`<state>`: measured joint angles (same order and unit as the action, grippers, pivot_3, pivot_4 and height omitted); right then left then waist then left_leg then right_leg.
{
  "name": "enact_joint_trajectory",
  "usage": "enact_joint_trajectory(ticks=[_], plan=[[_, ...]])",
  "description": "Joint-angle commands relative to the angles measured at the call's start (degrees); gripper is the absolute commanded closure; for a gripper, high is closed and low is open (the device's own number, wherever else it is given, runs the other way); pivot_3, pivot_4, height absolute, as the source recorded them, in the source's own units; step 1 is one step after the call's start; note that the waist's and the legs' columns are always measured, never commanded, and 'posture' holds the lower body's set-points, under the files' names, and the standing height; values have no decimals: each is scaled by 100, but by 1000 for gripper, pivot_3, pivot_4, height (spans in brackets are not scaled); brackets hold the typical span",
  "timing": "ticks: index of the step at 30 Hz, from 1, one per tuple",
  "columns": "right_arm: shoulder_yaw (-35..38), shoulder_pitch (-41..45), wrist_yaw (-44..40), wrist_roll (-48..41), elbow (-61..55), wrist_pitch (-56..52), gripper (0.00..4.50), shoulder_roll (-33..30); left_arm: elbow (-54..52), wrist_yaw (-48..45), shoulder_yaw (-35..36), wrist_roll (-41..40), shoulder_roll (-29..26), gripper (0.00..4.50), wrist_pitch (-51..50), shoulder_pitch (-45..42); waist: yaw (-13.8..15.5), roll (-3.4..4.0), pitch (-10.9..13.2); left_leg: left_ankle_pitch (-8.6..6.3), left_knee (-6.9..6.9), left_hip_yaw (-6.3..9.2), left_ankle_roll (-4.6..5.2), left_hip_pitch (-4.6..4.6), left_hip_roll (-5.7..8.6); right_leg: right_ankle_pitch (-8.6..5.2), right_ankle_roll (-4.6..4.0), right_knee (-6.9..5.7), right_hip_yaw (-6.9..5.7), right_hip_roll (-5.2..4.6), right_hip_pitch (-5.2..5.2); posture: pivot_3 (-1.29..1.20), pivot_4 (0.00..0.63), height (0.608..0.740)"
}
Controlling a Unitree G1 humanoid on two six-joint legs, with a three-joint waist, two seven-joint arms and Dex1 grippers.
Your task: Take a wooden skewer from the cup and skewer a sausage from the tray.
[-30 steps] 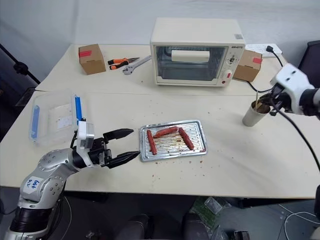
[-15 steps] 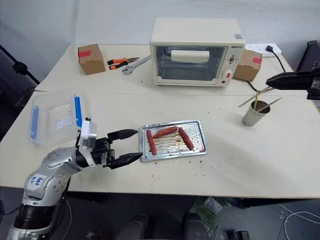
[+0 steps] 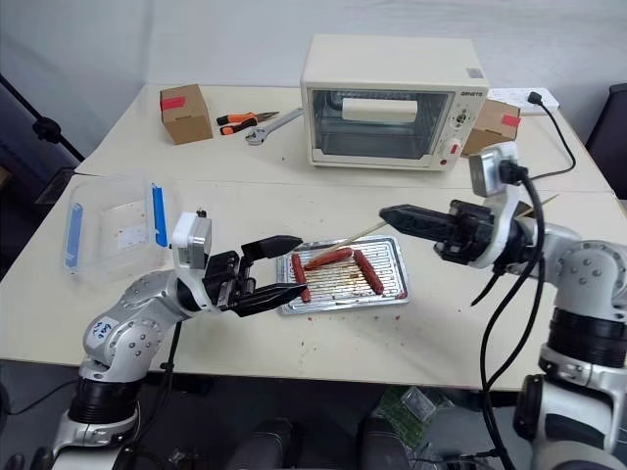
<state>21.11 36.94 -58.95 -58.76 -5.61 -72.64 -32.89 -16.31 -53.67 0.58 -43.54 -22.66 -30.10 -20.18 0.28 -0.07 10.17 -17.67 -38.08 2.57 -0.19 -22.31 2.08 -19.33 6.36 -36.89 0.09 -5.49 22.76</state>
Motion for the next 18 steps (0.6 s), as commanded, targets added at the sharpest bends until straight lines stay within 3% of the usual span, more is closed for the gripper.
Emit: enact_joint_trajectory(ticks=[1, 8, 18], plan=[[71, -81, 334, -312, -302, 142, 4481, 141, -51, 29, -4, -88, 78, 0, 8, -41, -5, 0, 0, 1, 0, 0, 1, 0, 2, 0, 0, 1, 1, -2, 0, 0, 150, 740], [-14, -207, 722, -697, -359, 275, 4481, 368, 50, 163, 37, -94, 333, 0, 90, -76, -29, 0, 0, 1, -1, -1, 2, 5, 1, 0, 0, 3, 4, 0, 0, 0, 150, 740], [-219, -420, 1022, -972, -467, 532, 4500, 529, -6, 294, -25, -15, 547, 3034, 140, -56, -31, 0, 0, 1, 1, -1, 3, 5, 1, 0, 0, 4, 5, 0, 0, 0, 150, 740]])
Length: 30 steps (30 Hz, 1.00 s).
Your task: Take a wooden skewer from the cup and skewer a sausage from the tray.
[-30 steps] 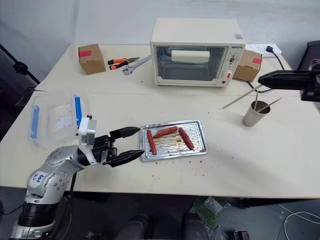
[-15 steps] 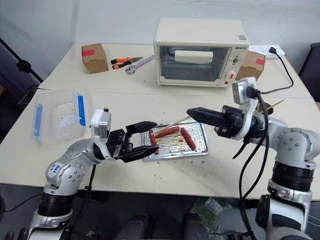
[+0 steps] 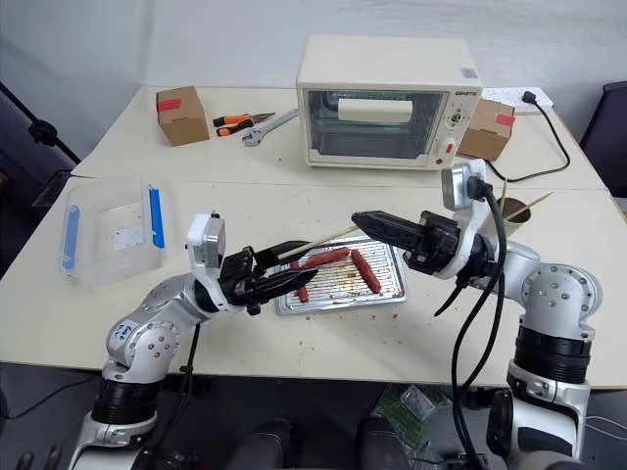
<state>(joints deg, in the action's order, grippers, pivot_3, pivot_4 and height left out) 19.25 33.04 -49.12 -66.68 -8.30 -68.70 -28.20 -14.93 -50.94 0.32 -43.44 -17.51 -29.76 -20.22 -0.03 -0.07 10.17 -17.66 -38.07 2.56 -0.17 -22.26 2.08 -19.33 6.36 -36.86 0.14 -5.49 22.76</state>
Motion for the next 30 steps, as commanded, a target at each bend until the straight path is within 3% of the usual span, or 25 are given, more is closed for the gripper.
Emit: enact_joint_trajectory(ticks=[1, 5, 11, 14, 19, 26, 30], plan=[[-60, -48, 50, -193, -208, 167, 4500, 63, -151, 30, -3, -19, 45, 3437, 118, -49, 0, 0, 0, 0, 0, 0, 0, 0, 0, 0, 0, 0, 1, 0, 0, 0, 150, 740], [-209, -186, 59, -166, -291, 274, 4500, 96, -184, 127, 5, -48, 138, 4478, 142, -62, 1, 0, 0, 0, 0, 0, 0, 0, 0, 0, 0, 1, 0, 0, 0, 0, 150, 740], [-224, -299, 366, -381, -278, 307, 4500, 172, -190, 206, 51, -19, 154, 4478, 171, -75, 0, 0, 0, 0, 0, 0, 0, 0, 0, 0, 0, 2, 1, 0, 0, 0, 150, 740], [-304, -393, 427, -228, -370, 473, 3779, 95, -149, 250, 149, -2, 116, 4500, 214, -130, 0, 0, 0, 0, 1, 1, 0, 0, -1, 0, 0, 3, 0, 0, 0, 0, 150, 740], [-256, -515, 185, 739, -311, 1856, 2369, 63, -62, 130, 410, 16, -192, 4500, 289, -59, -4, 0, 0, 0, 2, -4, 0, 1, 2, 0, 0, 4, 3, 2, 0, 0, 150, 740], [-599, -1974, -1238, 2555, -371, 3697, 91, -1280, 110, 25, 1237, 294, -927, 4500, 739, 1145, 4, -1, 1, -4, 23, -2, 8, 3, 0, 0, 0, 15, 1, 2, -1, 0, 150, 740], [-346, -2923, -1612, 3085, -178, 4506, 36, -1564, 225, 55, 1736, 364, -1078, 4500, 995, 1814, 10, -6, 4, -5, 17, -4, 10, 6, 0, 0, 1, 37, 2, -3, -12, 0, 150, 740]])
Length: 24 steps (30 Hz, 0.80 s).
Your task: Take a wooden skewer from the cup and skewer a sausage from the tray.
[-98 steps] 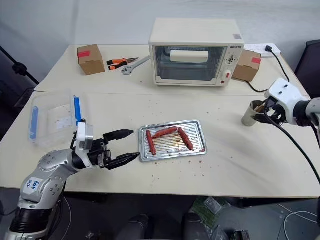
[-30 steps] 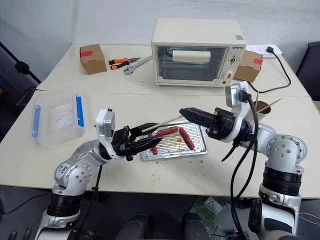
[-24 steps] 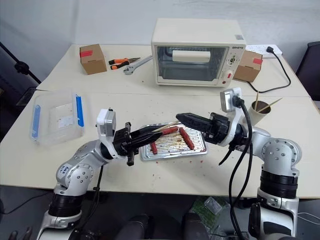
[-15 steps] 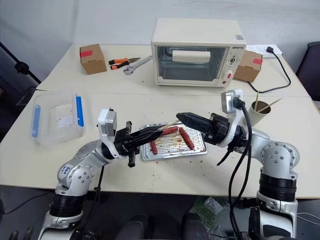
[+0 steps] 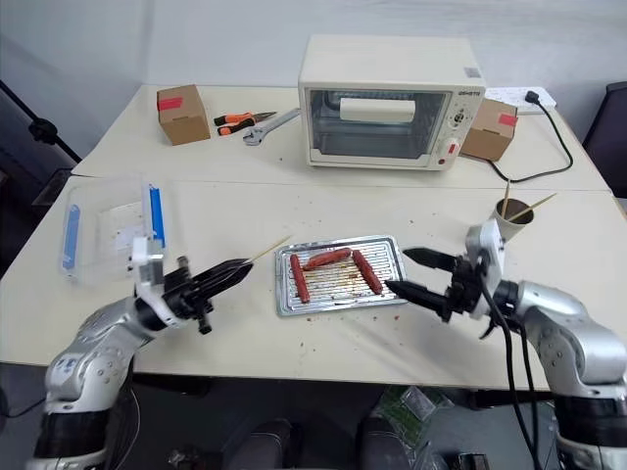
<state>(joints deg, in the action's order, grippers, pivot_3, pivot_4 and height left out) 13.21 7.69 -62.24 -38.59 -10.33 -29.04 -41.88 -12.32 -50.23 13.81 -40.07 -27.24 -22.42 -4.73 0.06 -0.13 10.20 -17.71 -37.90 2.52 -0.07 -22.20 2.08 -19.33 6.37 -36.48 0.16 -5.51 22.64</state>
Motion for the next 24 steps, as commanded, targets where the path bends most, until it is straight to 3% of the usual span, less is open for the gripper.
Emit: enact_joint_trajectory(ticks=[1, 10, 13, 17, 20, 24], plan=[[323, -596, -381, 321, 27, 620, 36, -262, -24, -4, 487, 33, -128, 4500, 304, 392, 3, -1, 0, 0, 0, 0, 0, 4, -1, 0, 0, 2, 0, 0, -6, 0, 150, 740], [434, -908, 72, 532, -482, 629, 36, -381, -149, 181, 780, 68, -144, 4500, 484, 930, 3, 0, 0, -1, 5, 5, -3, 15, -9, 1, 0, 6, 0, 0, -14, 0, 150, 740], [209, -408, 702, 249, -1008, -180, 36, -333, -144, 215, 756, 75, -153, 4500, 504, 930, -24, 1, 0, -1, 6, 2, -5, 14, -11, 1, 0, 5, 4, 2, -8, 0, 150, 740], [-1375, 984, 1547, 1412, -1243, -1795, 36, -950, -105, 254, 664, 147, -140, 4500, 516, 852, -15, 0, 0, -2, 6, 5, -10, 13, -16, 0, -1, 5, 2, 2, -5, 0, 150, 740], [-1697, 2060, 2168, 1232, -1072, -2726, 36, -284, -93, 275, 622, 166, -128, 4500, 509, 794, -11, -1, 0, -2, 9, 9, -11, 6, -17, -2, -5, 9, 0, 2, 2, 0, 150, 740], [-2294, 2790, 2452, 1499, -728, -3044, 36, 297, -125, 287, 567, 203, -76, 4500, 552, 804, -5, -2, -1, 1, 26, 10, -16, -2, -16, -2, -5, 16, -5, 2, 14, 0, 150, 740]])
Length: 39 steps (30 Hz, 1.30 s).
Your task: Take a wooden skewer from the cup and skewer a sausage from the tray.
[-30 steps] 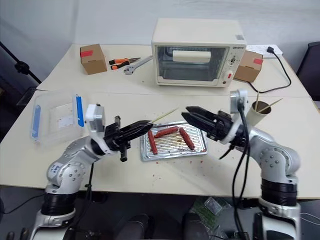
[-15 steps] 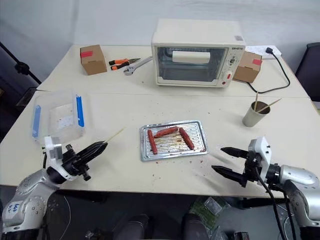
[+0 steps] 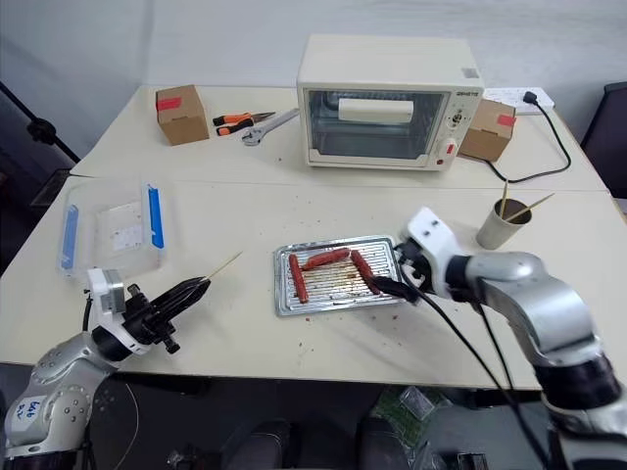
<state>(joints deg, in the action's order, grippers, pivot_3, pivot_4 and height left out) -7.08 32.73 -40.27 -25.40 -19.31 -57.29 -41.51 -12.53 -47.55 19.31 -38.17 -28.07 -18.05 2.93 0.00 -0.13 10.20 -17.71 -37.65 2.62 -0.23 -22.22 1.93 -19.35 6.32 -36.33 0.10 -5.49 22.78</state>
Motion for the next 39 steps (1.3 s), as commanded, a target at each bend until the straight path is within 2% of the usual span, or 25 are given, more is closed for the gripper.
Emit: enact_joint_trajectory(ticks=[1, 5, 12, 16, 25, 27, 30, 32, 35, 37, 39], plan=[[-464, 411, 350, 358, 266, -178, 36, 333, -118, 34, 3, 19, 28, 4500, 124, 43, -3, -3, -1, 0, 1, 1, 0, 0, 0, 0, 0, 2, -1, 0, -1, 0, 150, 740], [-767, 735, 637, 616, 642, -334, 36, 745, -205, 102, -50, 41, 105, 4500, 149, 57, -14, -3, -1, -2, -1, -1, 5, -3, 13, 0, 0, 4, 1, -8, 0, 0, 150, 740], [-954, 762, 830, 1002, 806, -219, 36, 904, -197, 127, -63, 46, 119, 4500, 218, 103, -18, -2, -1, 0, -3, -3, 5, -2, 14, 0, 1, -6, 1, -7, 1, 0, 150, 740], [-1010, 681, 830, 1100, 793, -202, 892, 970, -208, 117, -112, 54, 99, 4500, 237, 109, -40, -2, -1, 1, -3, -5, 4, 1, 11, 0, 0, -11, 3, -4, 2, 0, 150, 740], [-961, 532, 842, 1175, 801, -202, 3912, 1054, -224, 97, -140, 47, 71, 4500, 234, 103, -30, -2, -1, 1, -3, -4, 3, 0, 11, 0, 0, -13, 3, -3, 5, 0, 150, 740], [-945, 517, 835, 1175, 799, -215, 4379, 1036, -230, 94, -151, 49, 64, 4500, 228, 94, -30, -3, -2, 1, -3, -4, 4, 1, 11, 0, 0, -13, 4, -3, 4, 0, 150, 740], [-929, 508, 789, 1181, 813, -169, 4379, 979, -215, 76, -183, 59, 53, 4500, 235, 61, -28, -3, -2, 2, -4, -4, 4, 1, 11, 0, 0, -14, 3, -3, 4, 0, 150, 740], [-822, 438, 378, 1035, 728, 185, 4379, 756, -214, 15, -237, 58, 19, 4500, 242, -18, -27, -3, -1, 1, -4, -4, 4, 1, 11, 0, 0, -14, 4, -3, 4, 0, 150, 740], [-614, 267, -813, 735, 570, 1313, 4379, 220, -318, -249, -355, -17, -179, 4500, 130, -106, 1, -6, 0, 1, -4, -2, 5, -1, 14, 0, 1, -12, 0, -4, 4, 0, 150, 740], [-709, 159, -2059, 757, 580, 2779, 4379, -249, -395, -713, -589, 68, -511, 4500, 108, -110, -14, -7, 2, -1, -3, -5, 9, -2, 17, 0, 1, -8, 1, -4, 2, 0, 150, 740], [-749, 136, -2729, 754, 695, 3582, 4379, -434, -402, -1018, -762, 95, -744, 4500, 91, -138, -37, -9, 3, -2, 0, -9, 12, 0, 19, 1, 3, -2, 1, -3, -1, 0, 150, 740]])
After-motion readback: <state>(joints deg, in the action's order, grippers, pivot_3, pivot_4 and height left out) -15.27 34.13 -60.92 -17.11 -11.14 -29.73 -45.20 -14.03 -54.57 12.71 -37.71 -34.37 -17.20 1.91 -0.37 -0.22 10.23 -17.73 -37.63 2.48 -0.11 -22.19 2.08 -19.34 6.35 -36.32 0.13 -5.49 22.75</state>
